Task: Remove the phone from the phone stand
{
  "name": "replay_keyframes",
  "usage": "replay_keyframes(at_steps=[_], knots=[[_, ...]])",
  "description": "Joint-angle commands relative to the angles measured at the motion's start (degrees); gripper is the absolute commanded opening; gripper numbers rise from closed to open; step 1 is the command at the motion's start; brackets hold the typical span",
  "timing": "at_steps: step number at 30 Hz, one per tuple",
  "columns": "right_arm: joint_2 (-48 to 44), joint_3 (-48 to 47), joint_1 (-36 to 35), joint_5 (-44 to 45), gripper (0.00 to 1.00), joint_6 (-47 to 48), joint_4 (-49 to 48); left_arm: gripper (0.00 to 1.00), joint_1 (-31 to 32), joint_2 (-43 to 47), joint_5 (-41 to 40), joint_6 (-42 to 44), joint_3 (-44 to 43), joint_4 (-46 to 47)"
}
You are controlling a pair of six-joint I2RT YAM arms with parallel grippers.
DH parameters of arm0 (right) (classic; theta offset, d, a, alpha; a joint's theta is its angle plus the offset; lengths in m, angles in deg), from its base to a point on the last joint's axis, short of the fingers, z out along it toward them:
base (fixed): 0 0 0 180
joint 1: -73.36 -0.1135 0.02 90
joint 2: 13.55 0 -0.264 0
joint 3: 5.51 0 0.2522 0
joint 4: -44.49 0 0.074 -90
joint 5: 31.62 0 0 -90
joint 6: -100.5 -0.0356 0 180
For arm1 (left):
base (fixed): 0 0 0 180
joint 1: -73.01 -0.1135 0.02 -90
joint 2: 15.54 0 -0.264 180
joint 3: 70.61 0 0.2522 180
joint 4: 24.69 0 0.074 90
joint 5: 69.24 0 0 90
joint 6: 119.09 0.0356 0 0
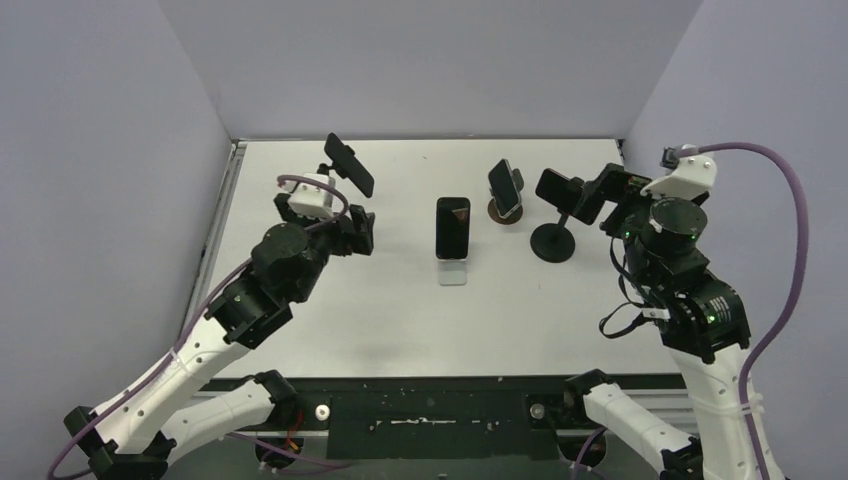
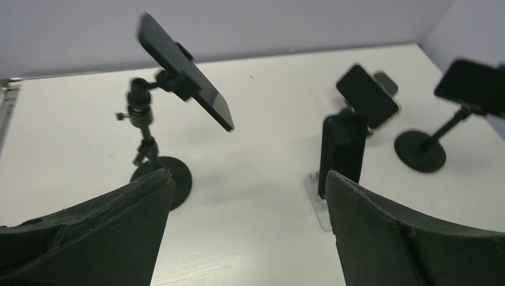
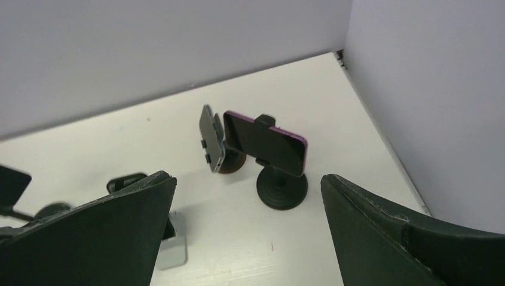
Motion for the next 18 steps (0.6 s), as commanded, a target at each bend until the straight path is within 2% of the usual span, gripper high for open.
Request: replay_keyframes(at_steps=[1,4,8,14,18], knots=[[2.67,2.59,-0.37,-13.77,1.00,2.60,4.96,0.97,-0.04,0.03,17.85,3.64,3.09,1.27],[1.48,6.72,-0.37,-21.28,1.00,2.36,2.21,0.97,-0.03,-0.51,24.49,3.56,5.99,3.05],[1.23,11.47,-0.50,-25.57,0.99,1.50,-0.08,0.97,-0.04,-1.15,29.92,0.57,9.76,5.58],[-0.39,18.03,-0.85,-21.54,0.98,-0.54,-4.82,0.97,-0.01,1.00,31.98,-1.98,16.48,10.15],[-1.12,21.52,-0.84,-17.10,1.00,-3.24,-8.01,0.97,-0.01,0.95,37.35,-1.33,18.35,9.32]])
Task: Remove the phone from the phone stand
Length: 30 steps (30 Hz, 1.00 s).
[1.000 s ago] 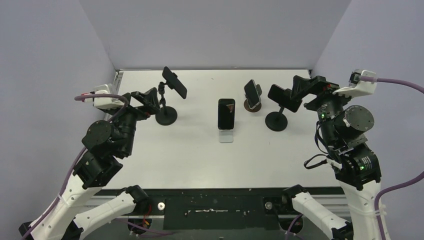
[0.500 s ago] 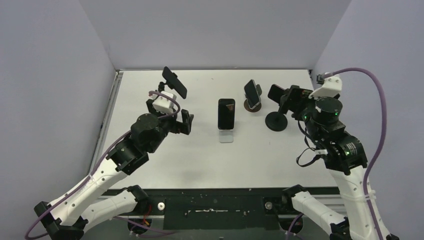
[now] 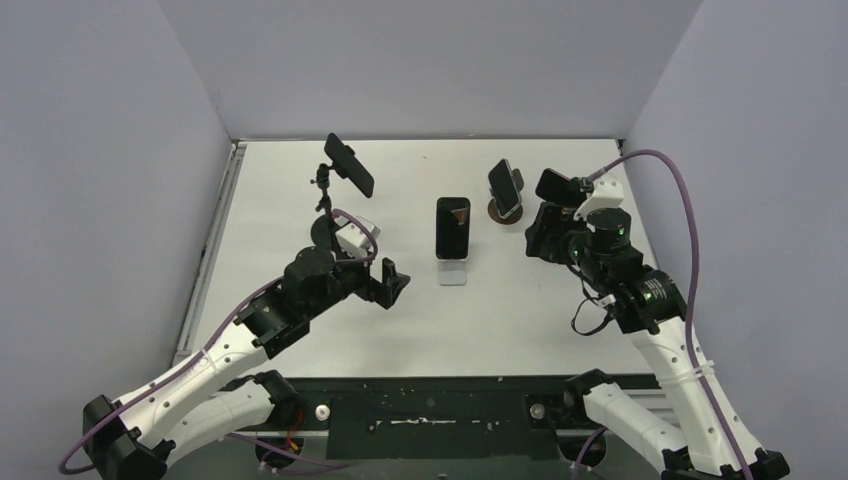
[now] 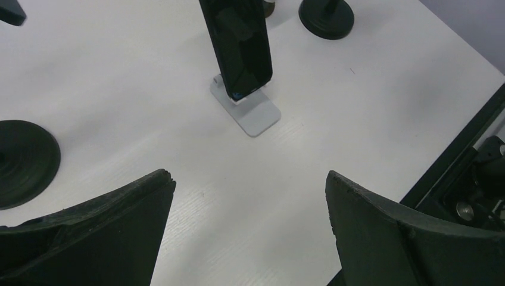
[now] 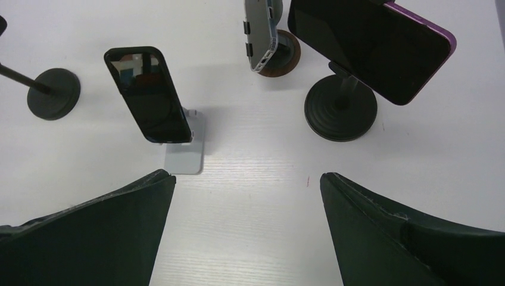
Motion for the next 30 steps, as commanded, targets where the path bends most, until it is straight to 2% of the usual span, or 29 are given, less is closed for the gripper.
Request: replay_keyframes(at_steps=[1,6,10,14,17,19,22,24,27,30], knots=[[-1.99,2.90,-0.39,5.29,1.00,-3.65,-7.51,0.97,-0.01,1.07,7.44,-0.44,1.29,4.29],[-4.46,9.55,-0.31,2.19,1.00,-5.08,-15.31,0.97,0.15,0.28,9.74,-1.73,2.31,5.61],[-4.82,15.12,-0.35,-0.97,1.00,-9.10,-21.72,0.97,0.12,-0.47,8.38,-3.13,2.40,6.19],[-5.27,20.96,-0.37,-9.69,1.00,-11.58,-31.85,0.97,0.14,0.00,6.69,-3.31,2.46,5.85],[-1.29,20.82,-1.39,-14.82,1.00,-10.33,-34.73,0.97,0.16,1.90,4.16,-3.31,3.28,6.40],[1.97,19.46,-5.09,-10.59,1.00,-8.97,-34.51,0.97,0.14,3.94,2.49,-3.04,3.89,6.54],[8.08,15.23,-19.07,8.34,1.00,-5.11,-32.45,0.97,0.25,6.36,-1.11,-2.74,4.59,6.68],[13.56,11.20,-25.86,20.85,1.00,-4.90,-29.84,0.98,0.25,7.63,-2.96,-2.41,5.02,6.80],[20.66,6.04,-29.61,34.05,1.00,-9.70,-26.60,0.97,0.25,8.78,-5.05,-2.02,4.99,6.36],[25.09,3.73,-30.22,39.60,1.00,-14.98,-26.25,0.97,0.30,9.89,-6.58,-1.83,5.17,5.95]])
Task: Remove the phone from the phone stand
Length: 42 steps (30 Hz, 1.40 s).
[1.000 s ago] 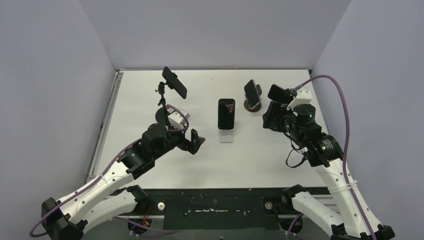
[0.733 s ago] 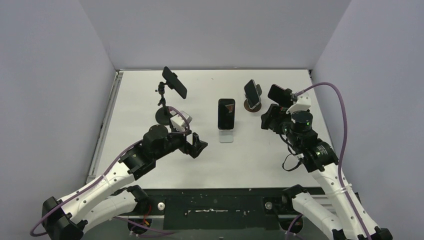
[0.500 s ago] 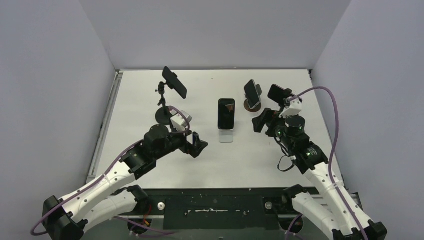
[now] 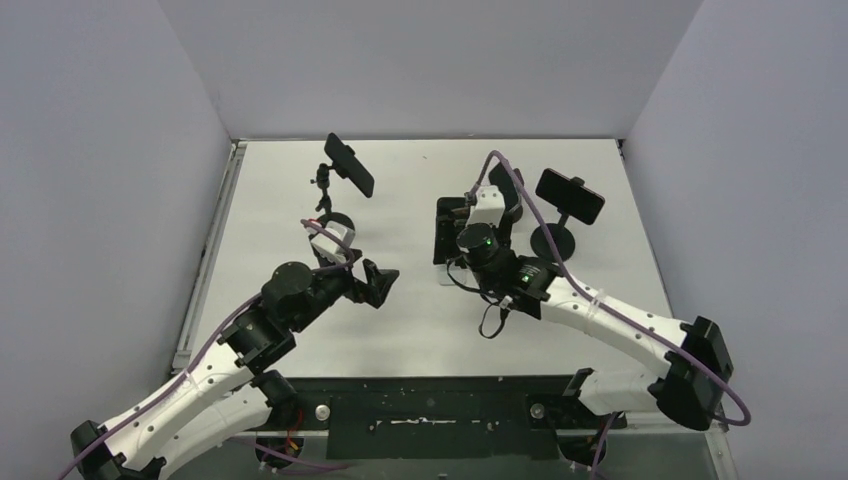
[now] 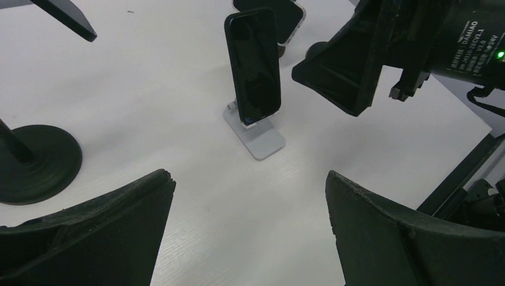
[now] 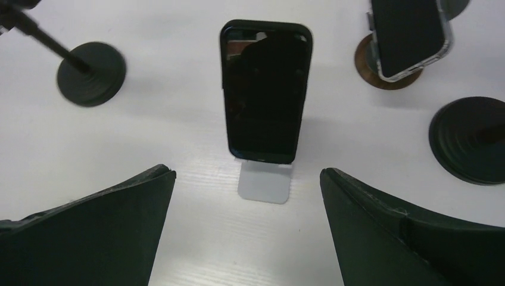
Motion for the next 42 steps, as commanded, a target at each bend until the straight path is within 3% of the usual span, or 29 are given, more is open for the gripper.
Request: replay_keyframes(at_steps=[1,6,15,25,42], knots=[[4.98,-5.12,-0.57,19.46,1.00,-8.33,2.08,0.97,0.33,1.83,-4.19,1.09,0.29,2.61],[8.66,-7.96,-0.31,14.22,1.00,-7.15,0.63,0.97,0.31,2.63,-4.59,1.09,0.48,2.84],[10.46,-7.50,7.14,-5.18,1.00,-1.55,-3.06,0.97,0.34,1.82,-3.04,1.33,0.03,2.70],[15.27,-10.50,9.22,-9.66,1.00,3.28,-1.13,0.97,0.27,0.57,-2.42,1.88,-0.36,2.35],[23.56,-15.54,11.78,-10.75,1.00,3.50,1.45,0.97,0.25,0.46,-2.10,2.32,-0.19,2.47]])
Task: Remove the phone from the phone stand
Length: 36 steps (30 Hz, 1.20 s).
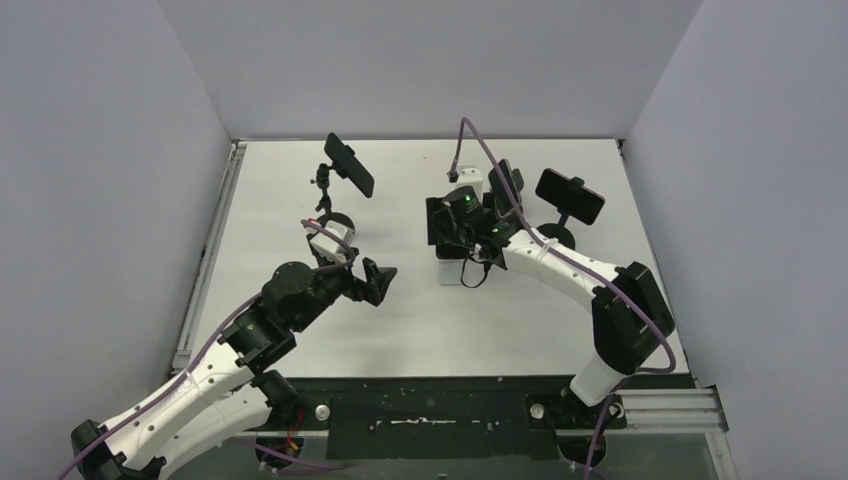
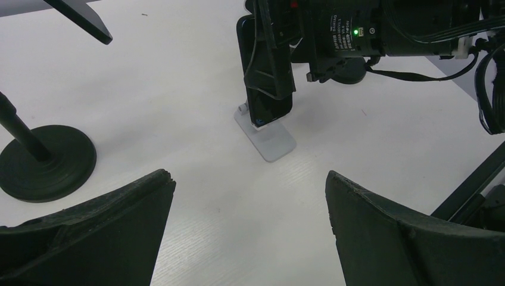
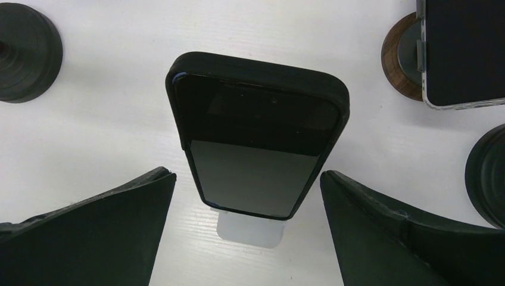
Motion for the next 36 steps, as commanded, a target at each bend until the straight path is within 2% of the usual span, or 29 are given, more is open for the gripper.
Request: replay_keyframes(at_steps=[1,8,15,22,30,36], knots=[[1.20,-2.95,0.49,0.62,1.00,0.25,0.30,0.97,0.25,0.25,0.95,0.88,-0.27,2.38],[3.65,-4.68,0.79,1.56,1.00,-0.86,0.99,0.97,0.24,0.33,0.91,0.88,-0.31,2.38],[4.30,-4.50,0.78,1.27,0.95,-1.47,0.47,0.97,0.27,0.91,0.73,0.80,-0.21,2.42],[3.21,-3.48,0.72,1.88,0.86,-1.42,-0.04,0.97,0.31,1.05,0.74,0.87,-0.23,2.39],[1.90,-3.05,0.68,2.41,0.71,-1.05,-0.44,0.97,0.24,1.13,0.56,0.80,-0.25,2.32],[0.48,-2.95,0.56,2.91,0.67,-0.97,-0.53,0.97,0.23,1.14,0.52,0.88,-0.22,2.31]])
